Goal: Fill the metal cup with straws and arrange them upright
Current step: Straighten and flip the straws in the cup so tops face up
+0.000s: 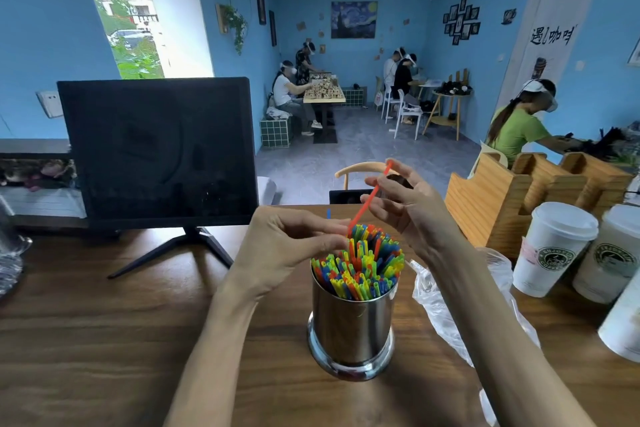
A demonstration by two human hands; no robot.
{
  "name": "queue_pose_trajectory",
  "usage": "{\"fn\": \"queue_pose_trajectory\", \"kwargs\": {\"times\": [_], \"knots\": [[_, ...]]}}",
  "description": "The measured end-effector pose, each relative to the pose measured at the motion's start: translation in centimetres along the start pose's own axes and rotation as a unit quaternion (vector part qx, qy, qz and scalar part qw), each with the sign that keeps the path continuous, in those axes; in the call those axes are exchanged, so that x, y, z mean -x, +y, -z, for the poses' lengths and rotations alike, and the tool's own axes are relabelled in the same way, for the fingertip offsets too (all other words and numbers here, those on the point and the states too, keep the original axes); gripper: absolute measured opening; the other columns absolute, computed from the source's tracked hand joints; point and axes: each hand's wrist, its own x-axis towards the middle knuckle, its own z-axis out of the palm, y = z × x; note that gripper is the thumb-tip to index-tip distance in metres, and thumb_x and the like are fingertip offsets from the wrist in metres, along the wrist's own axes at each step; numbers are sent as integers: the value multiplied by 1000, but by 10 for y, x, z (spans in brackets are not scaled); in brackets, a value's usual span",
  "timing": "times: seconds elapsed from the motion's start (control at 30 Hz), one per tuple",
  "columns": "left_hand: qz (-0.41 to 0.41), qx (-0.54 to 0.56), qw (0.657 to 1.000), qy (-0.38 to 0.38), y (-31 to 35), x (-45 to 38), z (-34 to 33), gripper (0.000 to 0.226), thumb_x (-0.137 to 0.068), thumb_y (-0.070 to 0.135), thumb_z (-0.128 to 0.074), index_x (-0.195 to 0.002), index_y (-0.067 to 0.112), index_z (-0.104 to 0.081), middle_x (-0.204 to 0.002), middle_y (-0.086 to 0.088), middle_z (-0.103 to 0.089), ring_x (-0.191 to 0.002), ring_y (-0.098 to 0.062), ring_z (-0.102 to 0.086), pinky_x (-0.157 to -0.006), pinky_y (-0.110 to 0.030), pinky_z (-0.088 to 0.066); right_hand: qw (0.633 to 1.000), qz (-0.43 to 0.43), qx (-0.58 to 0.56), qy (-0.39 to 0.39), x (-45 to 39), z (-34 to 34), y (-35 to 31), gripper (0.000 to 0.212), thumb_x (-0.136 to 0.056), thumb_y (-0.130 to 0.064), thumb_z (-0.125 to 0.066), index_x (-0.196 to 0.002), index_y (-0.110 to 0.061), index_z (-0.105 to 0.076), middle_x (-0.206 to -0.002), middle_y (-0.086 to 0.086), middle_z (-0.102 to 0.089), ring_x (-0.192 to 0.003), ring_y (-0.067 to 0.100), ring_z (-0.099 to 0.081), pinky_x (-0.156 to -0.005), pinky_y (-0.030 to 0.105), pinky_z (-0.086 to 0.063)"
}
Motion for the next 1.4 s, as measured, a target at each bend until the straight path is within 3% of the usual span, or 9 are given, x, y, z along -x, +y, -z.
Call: {"fn": "queue_pose_trajectory", "kwargs": {"times": [0.13, 0.23, 0.4, 0.67, 0.8, 0.93, 1.07, 1.23, 1.4], "knots": [[-51, 57, 993, 95, 3, -2, 0, 15, -74, 13, -76, -87, 16, -82, -77, -8, -78, -64, -17, -73, -61, -23, -58, 990, 37, 133, 30, 0, 7, 7, 39, -94, -28, -70, -126, -12, -56, -101, 9, -77, -79, 27, -77, -58, 27, -59], [-84, 76, 968, 223, 10, -7, -1, 13, -81, 28, -72, -90, 22, -80, -85, -3, -79, -59, -17, -71, -55, -25, -56, 952, 68, 296, 24, -2, 13, 13, 33, -94, -43, -65, -111, -14, -63, -98, 4, -77, -80, 23, -76, -66, 30, -58], [-145, 29, 907, 394, 18, -29, 1, 10, -96, 27, -68, -103, 21, -74, -88, 1, -78, -57, -19, -67, -50, -26, -53, 882, 72, 452, -110, 3, 14, 16, 40, -77, -55, -71, -87, -17, -73, -87, -2, -75, -88, 12, -70, -80, 30, -54], [-157, -85, 935, 306, 0, -52, -13, 9, -92, 21, -75, -100, 21, -72, -84, -2, -74, -62, -16, -68, -51, -31, -56, 817, 100, 548, -150, 1, 12, 16, 9, -88, -34, -76, -85, -26, -72, -89, -10, -73, -83, 3, -65, -72, 21, -47], [-69, -233, 959, 147, -21, -49, -19, 4, -87, 28, -79, -90, 29, -76, -79, 16, -71, -78, -1, -66, -67, -22, -54, 820, 123, 538, -150, -2, 15, 20, 0, -92, -28, -73, -91, -28, -73, -90, -11, -73, -84, -1, -65, -76, 25, -49], [18, -287, 958, -6, -37, -40, -15, 2, -85, 39, -78, -84, 38, -78, -97, 22, -66, -100, 5, -59, -79, -16, -45, 848, 129, 503, -103, -5, 20, 22, 17, -95, -11, -61, -105, -23, -68, -96, -8, -73, -96, 5, -67, -88, 29, -54], [7, -270, 953, 138, -41, -38, -5, 20, -87, 35, -78, -105, 40, -71, -101, 16, -62, -90, -6, -59, -72, -13, -47, 869, 122, 475, -68, -4, 19, 26, 17, -98, -16, -60, -105, -31, -65, -99, -8, -72, -99, 6, -66, -86, 27, -53], [76, -320, 941, 76, -53, -38, 0, 14, -87, 30, -78, -100, 25, -81, -87, 17, -73, -84, -1, -67, -69, -9, -52, 858, 137, 490, -71, -1, 17, 28, 10, -100, -23, -60, -104, -27, -68, -97, -10, -73, -96, 3, -66, -87, 25, -53], [-25, -282, 938, 202, -38, -37, -3, 11, -90, 19, -76, -100, 21, -80, -84, 13, -74, -75, 4, -63, -65, -8, -45, 857, 142, 492, -57, 0, 18, 28, 8, -98, -25, -62, -102, -26, -70, -96, -9, -73, -96, 5, -67, -88, 27, -54]]}}
